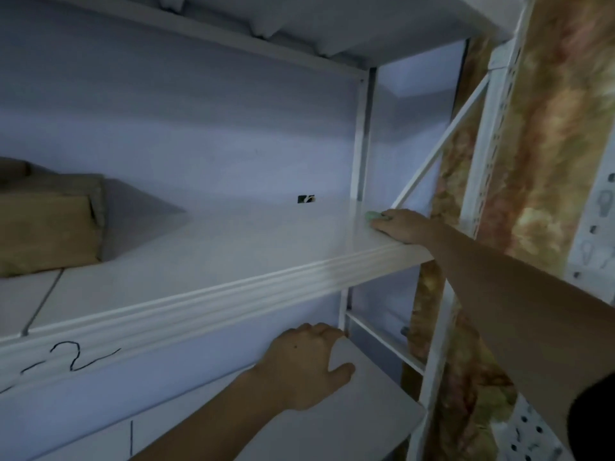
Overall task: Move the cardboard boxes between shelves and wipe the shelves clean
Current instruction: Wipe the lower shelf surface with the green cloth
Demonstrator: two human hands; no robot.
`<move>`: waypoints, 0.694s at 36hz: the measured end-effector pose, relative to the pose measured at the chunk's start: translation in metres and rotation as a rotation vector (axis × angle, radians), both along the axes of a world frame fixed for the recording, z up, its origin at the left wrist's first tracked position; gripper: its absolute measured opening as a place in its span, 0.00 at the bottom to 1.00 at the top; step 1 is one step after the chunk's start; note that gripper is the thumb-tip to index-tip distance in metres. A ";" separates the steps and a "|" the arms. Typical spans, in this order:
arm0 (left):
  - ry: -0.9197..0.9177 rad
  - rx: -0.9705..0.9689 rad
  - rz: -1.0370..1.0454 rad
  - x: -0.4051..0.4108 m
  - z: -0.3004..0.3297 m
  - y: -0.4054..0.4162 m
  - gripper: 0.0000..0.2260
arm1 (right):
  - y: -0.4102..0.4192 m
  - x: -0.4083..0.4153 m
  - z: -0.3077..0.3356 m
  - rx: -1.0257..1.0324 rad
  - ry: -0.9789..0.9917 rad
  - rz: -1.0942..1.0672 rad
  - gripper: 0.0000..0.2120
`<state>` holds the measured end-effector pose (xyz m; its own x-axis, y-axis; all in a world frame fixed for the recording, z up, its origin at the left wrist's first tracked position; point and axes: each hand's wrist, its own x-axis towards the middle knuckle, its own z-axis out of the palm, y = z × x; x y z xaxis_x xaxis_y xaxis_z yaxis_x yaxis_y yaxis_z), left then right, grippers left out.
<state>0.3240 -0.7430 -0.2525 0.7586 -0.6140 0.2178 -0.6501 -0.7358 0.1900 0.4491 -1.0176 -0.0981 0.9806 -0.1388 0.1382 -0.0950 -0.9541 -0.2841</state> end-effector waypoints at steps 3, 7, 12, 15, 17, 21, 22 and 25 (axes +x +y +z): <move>0.001 0.016 0.031 -0.004 -0.005 0.004 0.29 | 0.004 -0.008 0.001 0.014 -0.042 0.063 0.30; -0.011 0.018 0.055 -0.013 -0.009 0.009 0.30 | 0.019 -0.027 -0.001 0.027 -0.141 0.163 0.22; -0.006 0.049 0.081 -0.038 -0.009 0.022 0.32 | 0.054 -0.065 -0.014 0.018 -0.255 0.228 0.15; -0.001 0.048 0.100 -0.061 -0.008 0.037 0.32 | 0.079 -0.099 -0.021 0.032 -0.327 0.247 0.18; -0.011 0.047 0.115 -0.079 -0.006 0.050 0.31 | 0.098 -0.122 -0.025 0.052 -0.358 0.264 0.16; -0.012 0.053 0.159 -0.120 0.001 0.086 0.31 | 0.142 -0.176 -0.039 0.194 -0.477 0.353 0.12; -0.013 0.054 0.172 -0.131 0.002 0.096 0.31 | 0.155 -0.192 -0.045 0.244 -0.502 0.388 0.12; -0.012 0.056 0.213 -0.166 -0.001 0.132 0.30 | 0.194 -0.231 -0.068 0.323 -0.554 0.430 0.13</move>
